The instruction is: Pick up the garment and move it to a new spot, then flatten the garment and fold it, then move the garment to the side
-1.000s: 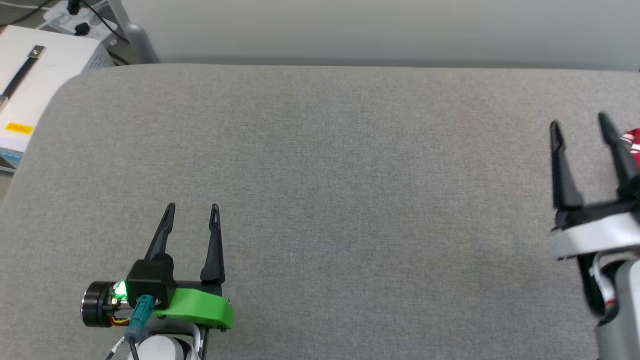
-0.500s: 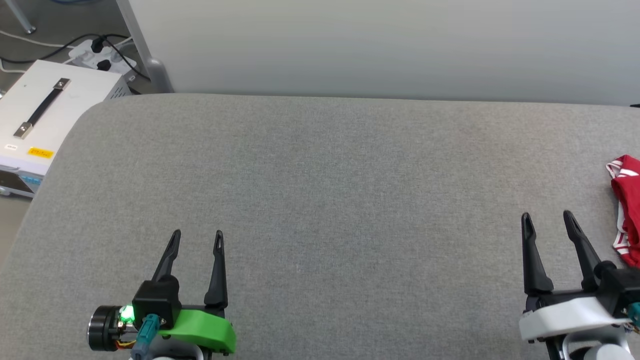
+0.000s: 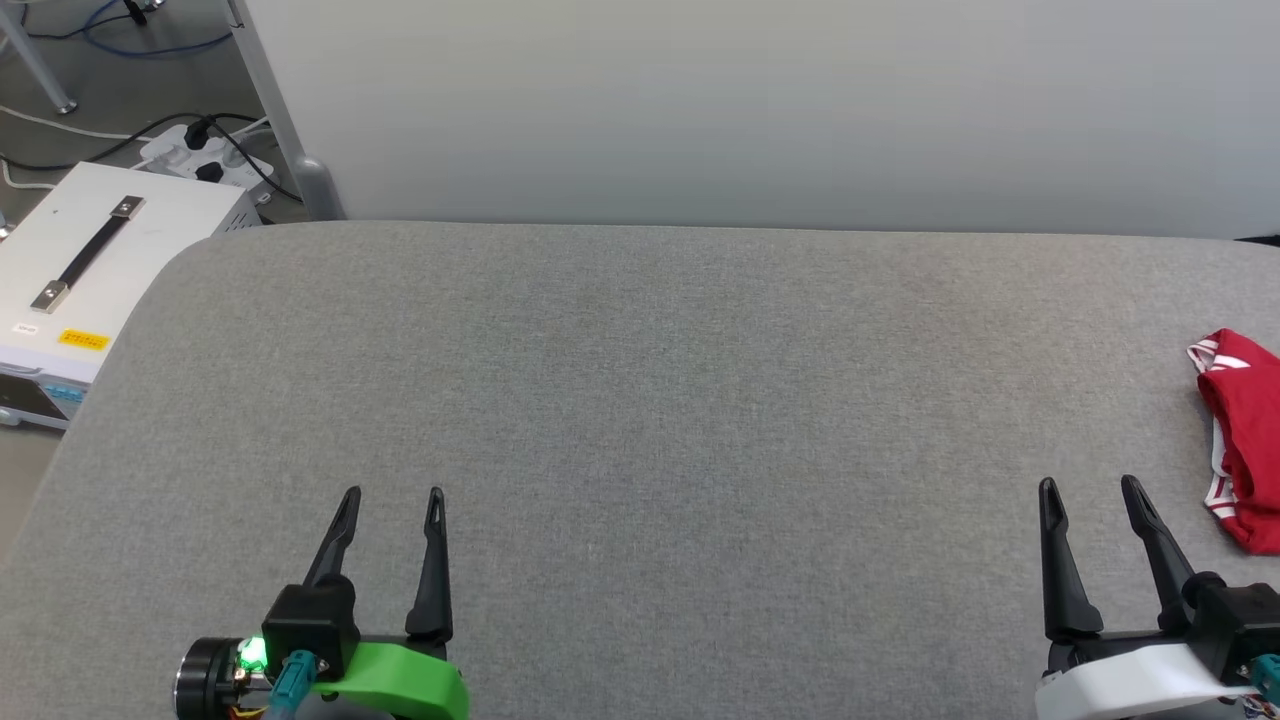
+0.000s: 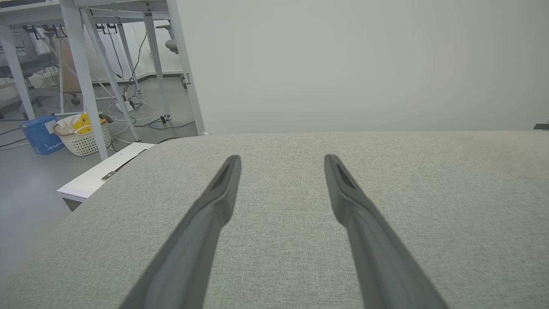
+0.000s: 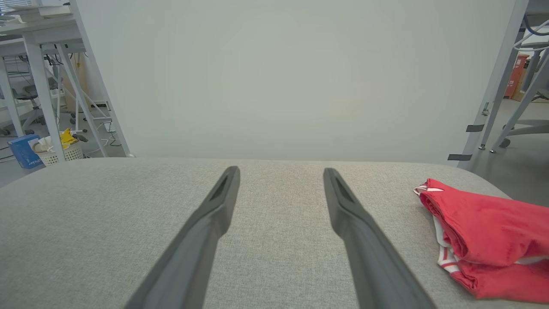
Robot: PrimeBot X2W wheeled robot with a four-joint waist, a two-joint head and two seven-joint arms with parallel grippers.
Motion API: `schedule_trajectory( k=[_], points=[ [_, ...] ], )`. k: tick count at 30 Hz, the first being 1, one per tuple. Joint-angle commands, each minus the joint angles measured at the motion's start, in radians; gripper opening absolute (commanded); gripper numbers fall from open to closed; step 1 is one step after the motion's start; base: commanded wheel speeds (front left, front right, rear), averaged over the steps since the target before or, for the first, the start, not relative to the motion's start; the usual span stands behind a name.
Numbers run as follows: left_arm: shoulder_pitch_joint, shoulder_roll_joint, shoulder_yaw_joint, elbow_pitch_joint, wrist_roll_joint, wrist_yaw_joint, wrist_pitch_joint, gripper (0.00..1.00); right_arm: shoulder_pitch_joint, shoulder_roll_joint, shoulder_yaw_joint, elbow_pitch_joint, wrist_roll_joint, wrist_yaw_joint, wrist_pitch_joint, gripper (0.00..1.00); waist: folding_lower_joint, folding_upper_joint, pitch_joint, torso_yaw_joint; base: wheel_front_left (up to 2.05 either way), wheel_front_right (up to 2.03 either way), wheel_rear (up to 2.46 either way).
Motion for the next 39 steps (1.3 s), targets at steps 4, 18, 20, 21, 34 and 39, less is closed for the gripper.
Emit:
schedule_trajectory(
  k=[4, 18, 20, 21, 34, 39],
  points=[
    [0.018, -0.006, 0.002, -0.003, -0.006, -0.007, -0.006, 1.00, 0.012, 0.002, 0.008, 0.004, 0.003, -0.001, -0.005, 1.00, 0.0001, 0.0000, -0.001, 0.000, 0.00, 0.00, 0.00],
    [-0.001, -0.001, 0.002, 0.000, 0.001, -0.001, 0.004, 0.00, 0.002, 0.001, 0.014, 0.008, -0.001, 0.000, 0.004, 0.00, 0.0001, 0.0000, 0.002, -0.001, 0.00, 0.00, 0.00],
    [-0.002, -0.001, 0.002, -0.001, 0.001, 0.000, 0.008, 0.00, 0.000, 0.001, 0.015, 0.008, -0.003, 0.000, 0.008, 0.00, 0.0001, 0.0000, 0.002, -0.002, 0.00, 0.00, 0.00],
    [-0.002, -0.001, 0.003, -0.002, 0.002, 0.000, 0.010, 0.00, -0.001, 0.001, 0.016, 0.008, -0.004, 0.000, 0.010, 0.00, 0.0001, 0.0000, 0.002, -0.002, 0.00, 0.00, 0.00],
    [-0.008, -0.002, 0.005, -0.011, 0.006, 0.003, 0.036, 0.00, -0.013, 0.001, 0.021, 0.010, -0.016, 0.000, 0.036, 0.00, 0.0001, 0.0000, 0.002, -0.007, 0.00, 0.00, 0.00],
    [-0.011, -0.003, 0.006, -0.014, 0.008, 0.005, 0.046, 0.00, -0.017, 0.001, 0.023, 0.011, -0.021, 0.000, 0.047, 0.00, 0.0001, 0.0000, 0.002, -0.008, 0.00, 0.00, 0.00]
  ],
)
